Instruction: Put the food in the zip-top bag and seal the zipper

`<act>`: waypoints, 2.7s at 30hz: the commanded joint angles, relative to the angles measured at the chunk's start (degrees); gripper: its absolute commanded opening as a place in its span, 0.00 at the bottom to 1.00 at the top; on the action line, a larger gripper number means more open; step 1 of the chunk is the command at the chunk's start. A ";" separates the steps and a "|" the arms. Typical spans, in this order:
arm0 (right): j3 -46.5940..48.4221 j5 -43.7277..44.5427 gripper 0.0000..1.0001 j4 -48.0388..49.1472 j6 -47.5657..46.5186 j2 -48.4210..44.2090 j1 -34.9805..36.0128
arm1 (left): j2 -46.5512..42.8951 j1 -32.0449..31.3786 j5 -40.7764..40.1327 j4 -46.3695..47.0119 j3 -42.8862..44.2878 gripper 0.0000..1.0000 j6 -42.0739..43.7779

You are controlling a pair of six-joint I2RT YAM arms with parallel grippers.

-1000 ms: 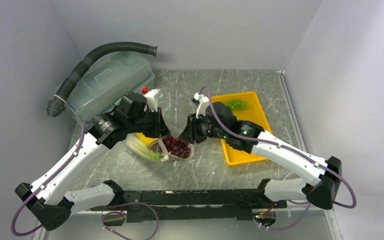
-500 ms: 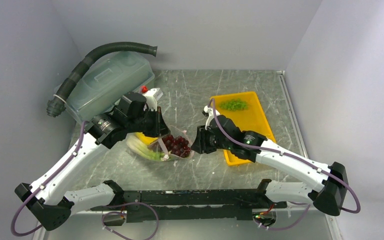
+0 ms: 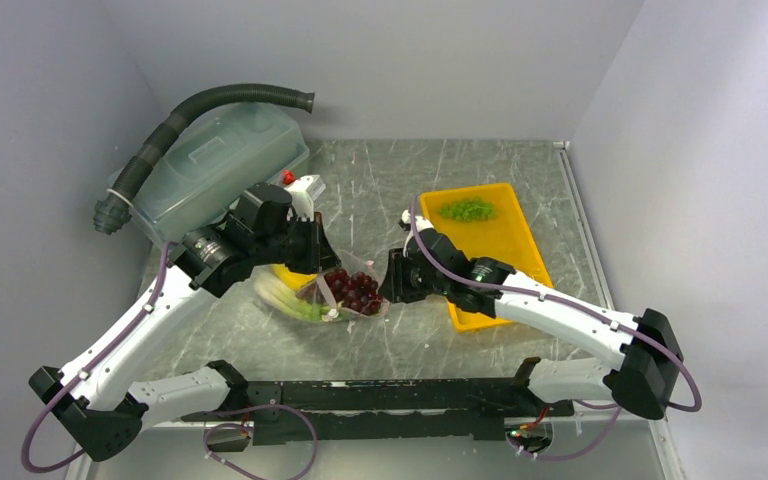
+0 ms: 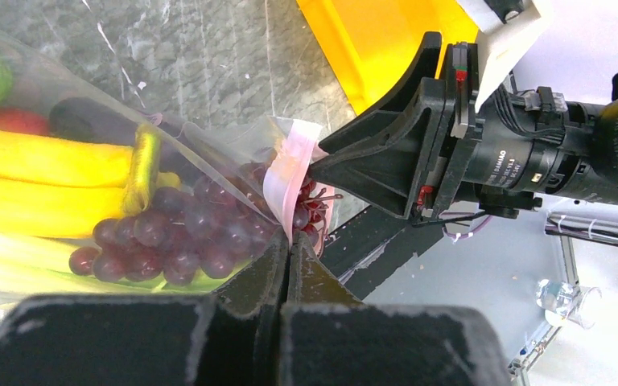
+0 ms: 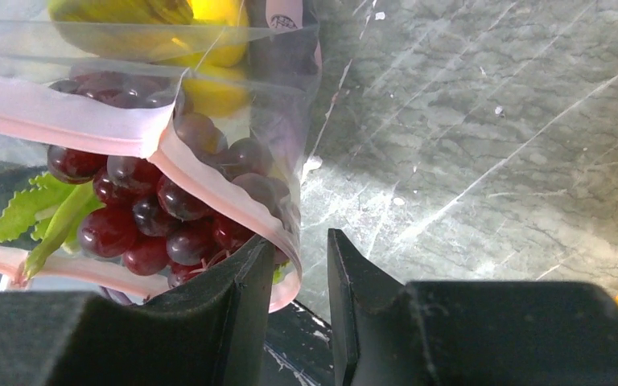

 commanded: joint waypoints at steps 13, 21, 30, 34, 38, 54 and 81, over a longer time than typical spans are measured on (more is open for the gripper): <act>2.40 -0.01 0.00 2.63 -2.12 0.00 -2.69 | -1.81 -0.21 1.40 2.42 3.60 0.00 -1.58; 15.73 -0.76 0.00 -5.28 -10.06 -2.63 -2.69 | -1.31 -0.18 -0.66 -0.26 4.58 0.00 -0.98; 30.45 -4.62 0.00 -12.55 -14.64 0.21 -2.69 | -0.76 -0.23 0.72 -1.31 4.77 0.00 -0.90; 31.08 -4.72 0.00 -15.17 -15.00 4.73 -2.74 | -1.36 -0.25 3.28 -1.22 7.07 0.00 -1.05; 27.64 -2.36 0.00 -14.02 -15.63 6.20 -3.85 | -3.15 -0.17 3.35 -1.90 10.72 0.00 -1.01; 28.23 -7.47 0.00 -14.79 -14.71 7.82 -7.00 | -3.95 -0.18 -2.25 -2.30 9.64 0.00 1.12; 15.68 -9.00 0.00 9.35 -6.22 13.00 -7.57 | 4.77 -0.19 -12.68 -9.74 23.46 0.00 10.73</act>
